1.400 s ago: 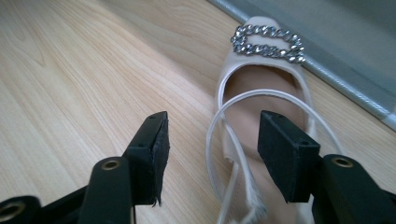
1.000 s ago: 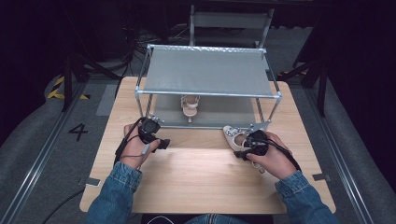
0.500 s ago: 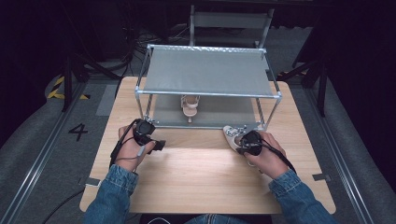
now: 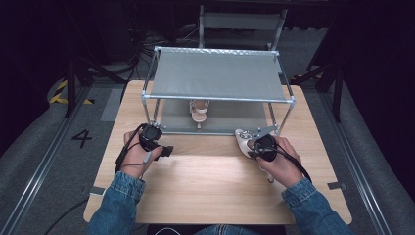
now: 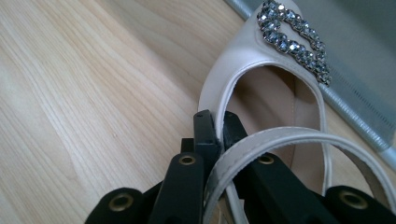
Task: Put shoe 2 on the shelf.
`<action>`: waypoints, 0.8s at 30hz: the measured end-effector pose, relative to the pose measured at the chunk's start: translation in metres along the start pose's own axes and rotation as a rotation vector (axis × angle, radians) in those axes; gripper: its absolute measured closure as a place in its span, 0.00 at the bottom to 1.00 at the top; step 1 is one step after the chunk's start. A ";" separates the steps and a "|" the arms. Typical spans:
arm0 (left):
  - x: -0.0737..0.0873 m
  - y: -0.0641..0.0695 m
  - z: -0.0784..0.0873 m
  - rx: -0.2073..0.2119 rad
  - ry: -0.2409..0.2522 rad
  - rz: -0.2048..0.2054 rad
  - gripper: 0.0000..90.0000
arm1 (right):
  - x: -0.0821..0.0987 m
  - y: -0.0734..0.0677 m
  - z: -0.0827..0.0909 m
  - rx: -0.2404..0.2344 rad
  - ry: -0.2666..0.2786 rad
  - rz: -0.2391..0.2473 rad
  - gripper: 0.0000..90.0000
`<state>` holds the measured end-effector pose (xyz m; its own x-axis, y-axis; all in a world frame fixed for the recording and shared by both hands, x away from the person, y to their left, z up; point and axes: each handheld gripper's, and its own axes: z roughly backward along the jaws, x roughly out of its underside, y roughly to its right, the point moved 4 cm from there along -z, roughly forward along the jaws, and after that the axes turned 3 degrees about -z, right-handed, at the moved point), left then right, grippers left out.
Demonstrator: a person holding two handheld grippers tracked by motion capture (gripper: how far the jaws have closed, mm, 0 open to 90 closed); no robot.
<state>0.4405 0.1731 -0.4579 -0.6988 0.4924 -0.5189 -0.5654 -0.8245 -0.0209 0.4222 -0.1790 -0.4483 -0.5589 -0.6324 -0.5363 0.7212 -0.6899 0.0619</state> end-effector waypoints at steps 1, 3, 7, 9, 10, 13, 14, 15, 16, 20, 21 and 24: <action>0.000 0.000 0.000 0.000 0.002 0.002 0.26 | 0.000 0.000 0.000 0.000 0.000 0.000 0.98; 0.000 -0.001 0.001 -0.002 0.000 -0.002 0.26 | -0.007 -0.001 0.002 -0.001 0.012 0.005 0.98; 0.000 -0.003 0.001 -0.002 0.003 0.001 0.26 | -0.026 -0.002 0.003 -0.004 0.028 0.030 0.98; 0.000 -0.004 0.002 0.001 0.006 0.007 0.26 | -0.034 -0.002 0.001 -0.007 0.029 0.040 0.97; 0.000 -0.004 0.002 0.002 0.007 0.008 0.26 | -0.038 -0.001 -0.001 -0.010 0.029 0.045 0.97; 0.000 -0.005 0.002 0.001 0.010 0.009 0.26 | -0.048 0.000 -0.006 -0.014 0.033 0.050 0.97; 0.000 -0.005 0.003 0.000 0.010 0.009 0.26 | -0.051 0.001 -0.007 -0.013 0.034 0.051 0.97; 0.000 -0.005 0.003 0.001 0.009 0.011 0.26 | -0.054 0.002 -0.010 -0.011 0.035 0.051 0.97; 0.001 -0.005 0.003 0.001 0.006 0.013 0.26 | -0.057 0.003 -0.012 -0.008 0.036 0.056 0.97; 0.001 -0.006 0.002 0.000 0.008 0.009 0.26 | -0.067 0.009 -0.023 -0.001 0.040 0.056 0.97; 0.001 -0.006 0.002 0.000 0.008 0.009 0.26 | -0.067 0.009 -0.023 -0.001 0.040 0.056 0.97; 0.001 -0.006 0.002 0.004 0.007 0.015 0.26 | -0.073 0.015 -0.032 0.013 0.042 0.055 0.97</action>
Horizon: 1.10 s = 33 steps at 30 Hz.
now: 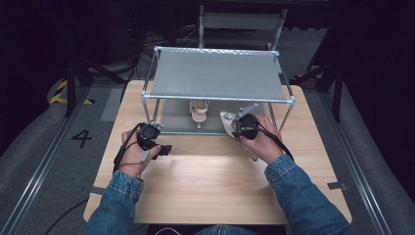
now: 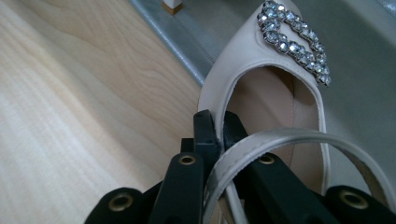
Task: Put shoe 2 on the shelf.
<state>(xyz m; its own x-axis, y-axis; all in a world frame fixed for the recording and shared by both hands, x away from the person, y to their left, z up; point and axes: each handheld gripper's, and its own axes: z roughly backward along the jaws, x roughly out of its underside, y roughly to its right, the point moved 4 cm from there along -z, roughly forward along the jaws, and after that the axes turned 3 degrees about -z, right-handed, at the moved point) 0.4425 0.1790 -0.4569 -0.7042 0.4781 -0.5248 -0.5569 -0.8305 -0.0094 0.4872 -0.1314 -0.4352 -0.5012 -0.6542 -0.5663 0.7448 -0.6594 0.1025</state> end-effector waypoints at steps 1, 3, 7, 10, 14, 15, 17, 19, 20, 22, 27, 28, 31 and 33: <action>0.000 -0.001 0.000 0.001 -0.001 -0.002 0.26 | -0.001 0.001 -0.003 -0.001 0.000 0.001 0.97; 0.000 -0.001 0.000 0.001 -0.005 0.001 0.26 | -0.003 0.004 -0.009 0.006 -0.004 0.005 0.97; 0.000 -0.001 0.000 0.000 -0.002 0.003 0.26 | -0.007 0.006 -0.020 0.026 -0.013 0.014 0.97; 0.000 -0.002 0.000 0.004 0.001 0.006 0.26 | -0.009 0.007 -0.027 0.035 -0.018 0.020 0.97; 0.001 -0.003 0.000 0.003 0.000 0.007 0.26 | -0.011 0.008 -0.033 0.038 -0.022 0.034 0.97; 0.001 -0.003 0.000 0.003 -0.002 0.006 0.26 | -0.012 0.009 -0.037 0.047 -0.027 0.038 0.97; 0.001 -0.004 0.000 0.005 0.001 0.006 0.26 | -0.012 0.010 -0.038 0.050 -0.029 0.041 0.97; 0.001 -0.004 0.000 0.004 0.003 0.007 0.26 | -0.012 0.010 -0.041 0.058 -0.031 0.045 0.97; 0.001 -0.005 0.000 0.005 0.002 0.007 0.26 | -0.013 0.011 -0.042 0.063 -0.036 0.048 0.97; 0.001 -0.005 -0.001 0.004 0.001 0.005 0.26 | -0.013 0.011 -0.043 0.062 -0.037 0.048 0.96; 0.001 -0.004 -0.001 0.009 0.000 0.008 0.26 | -0.014 0.013 -0.040 0.082 -0.011 0.049 0.81; 0.001 -0.004 -0.001 0.009 0.000 0.008 0.26 | -0.014 0.014 -0.038 0.082 0.009 0.037 0.71; 0.001 -0.005 -0.002 0.009 -0.006 0.010 0.26 | -0.013 0.013 -0.035 0.063 0.033 0.019 0.60; 0.001 -0.006 -0.003 0.011 -0.003 0.009 0.26 | -0.011 0.013 -0.031 0.053 0.040 0.013 0.58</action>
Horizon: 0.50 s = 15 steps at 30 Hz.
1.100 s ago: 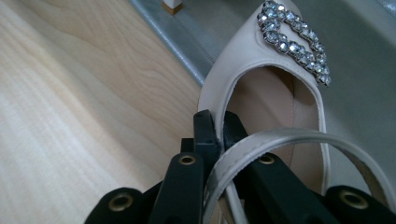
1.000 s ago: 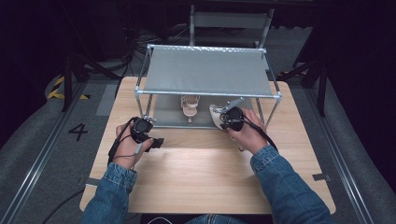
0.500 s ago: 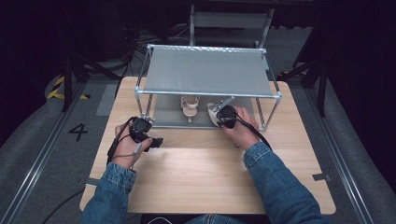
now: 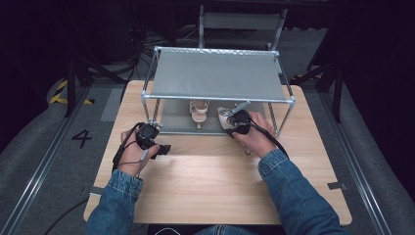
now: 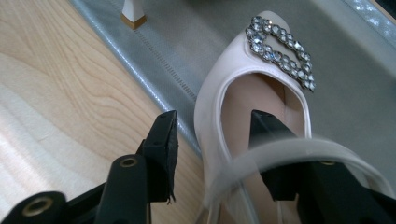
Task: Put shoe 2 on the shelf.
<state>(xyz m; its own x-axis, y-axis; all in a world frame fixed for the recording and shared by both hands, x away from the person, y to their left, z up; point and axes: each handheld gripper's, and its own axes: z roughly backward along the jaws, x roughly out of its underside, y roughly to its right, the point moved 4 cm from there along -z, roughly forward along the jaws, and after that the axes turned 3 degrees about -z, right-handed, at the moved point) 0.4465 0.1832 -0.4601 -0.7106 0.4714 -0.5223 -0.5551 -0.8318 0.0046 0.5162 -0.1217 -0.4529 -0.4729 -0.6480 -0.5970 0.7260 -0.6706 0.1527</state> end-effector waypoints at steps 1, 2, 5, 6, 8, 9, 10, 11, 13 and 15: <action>0.000 0.000 -0.001 0.003 0.000 0.003 0.26 | 0.001 0.001 0.003 0.010 0.005 -0.006 0.57; -0.001 0.000 -0.001 0.003 -0.002 0.003 0.26 | 0.001 0.001 0.006 0.007 0.008 -0.022 0.56; -0.002 0.001 -0.004 0.010 -0.007 -0.001 0.26 | 0.002 0.001 0.017 -0.009 0.032 -0.037 0.55; -0.003 0.001 -0.006 0.016 -0.012 0.000 0.26 | 0.003 0.001 0.020 -0.011 0.036 -0.041 0.54; -0.004 0.001 -0.007 0.013 -0.016 -0.010 0.26 | 0.004 0.000 0.026 -0.014 0.044 -0.050 0.54; -0.007 0.001 -0.008 0.019 -0.014 -0.012 0.26 | 0.006 0.000 0.036 -0.021 0.061 -0.063 0.54; -0.008 0.002 -0.009 0.017 -0.010 -0.012 0.26 | 0.008 0.000 0.041 -0.023 0.068 -0.072 0.53; -0.009 0.002 -0.010 0.018 -0.009 -0.010 0.26 | 0.009 0.000 0.046 -0.023 0.073 -0.073 0.53; -0.010 0.003 -0.011 0.019 -0.011 -0.019 0.26 | 0.013 -0.001 0.057 -0.022 0.090 -0.083 0.53; -0.011 0.005 -0.011 0.025 -0.013 -0.018 0.26 | 0.019 -0.002 0.070 -0.022 0.111 -0.098 0.53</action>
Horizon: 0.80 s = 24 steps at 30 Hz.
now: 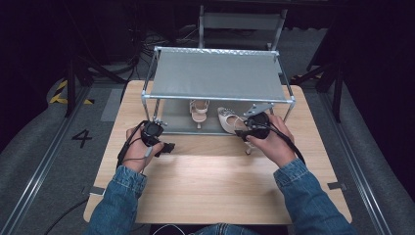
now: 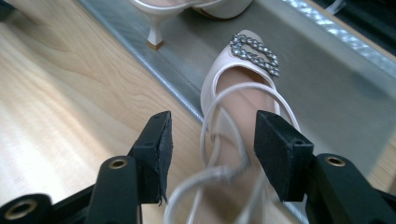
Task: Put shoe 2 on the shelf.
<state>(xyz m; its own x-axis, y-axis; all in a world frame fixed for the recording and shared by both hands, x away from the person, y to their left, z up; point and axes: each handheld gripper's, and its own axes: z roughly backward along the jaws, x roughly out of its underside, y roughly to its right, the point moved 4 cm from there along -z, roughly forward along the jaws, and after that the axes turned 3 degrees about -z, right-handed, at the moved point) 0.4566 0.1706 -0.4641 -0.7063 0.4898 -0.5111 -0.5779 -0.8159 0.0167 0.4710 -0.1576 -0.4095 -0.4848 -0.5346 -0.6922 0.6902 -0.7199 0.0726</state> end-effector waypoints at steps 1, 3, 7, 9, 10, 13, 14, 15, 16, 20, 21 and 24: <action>0.000 0.000 0.000 0.000 0.000 0.000 0.26 | 0.002 0.000 0.007 0.005 0.009 -0.002 0.52; -0.002 0.000 -0.001 0.004 0.002 0.000 0.26 | 0.006 0.000 0.015 0.008 0.019 -0.004 0.52; -0.004 0.001 -0.001 0.003 -0.002 -0.011 0.26 | 0.021 0.002 0.038 0.003 0.019 -0.065 0.52; -0.004 0.001 -0.003 0.007 -0.005 -0.009 0.26 | 0.031 0.005 0.046 0.012 0.011 -0.107 0.53; -0.004 0.001 -0.003 0.005 -0.004 -0.006 0.26 | 0.036 0.007 0.048 0.021 0.000 -0.125 0.54; -0.004 0.000 -0.002 0.006 -0.010 -0.003 0.26 | 0.048 0.011 0.050 0.032 -0.049 -0.155 0.56; -0.004 0.000 -0.001 0.000 -0.006 -0.007 0.26 | 0.053 0.013 0.049 0.044 -0.068 -0.168 0.56; -0.004 0.000 0.000 0.002 -0.003 -0.002 0.26 | 0.057 0.014 0.047 0.052 -0.089 -0.171 0.56; -0.005 0.000 0.000 0.002 0.006 -0.005 0.26 | 0.061 0.015 0.044 0.051 -0.114 -0.173 0.56; -0.005 -0.001 0.002 0.002 0.001 -0.006 0.26 | 0.074 0.014 0.034 0.025 -0.182 -0.188 0.57; -0.005 -0.001 0.001 0.003 0.005 -0.003 0.26 | 0.076 0.014 0.031 0.019 -0.191 -0.186 0.58; -0.005 -0.001 0.000 0.002 0.006 -0.002 0.26 | 0.080 0.012 0.021 -0.005 -0.205 -0.189 0.62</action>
<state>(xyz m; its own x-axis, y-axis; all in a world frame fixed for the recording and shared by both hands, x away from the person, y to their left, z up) 0.4606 0.1690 -0.4619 -0.7027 0.4899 -0.5159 -0.5804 -0.8142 0.0173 0.4296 -0.2186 -0.4493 -0.7034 -0.4698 -0.5334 0.5797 -0.8134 -0.0480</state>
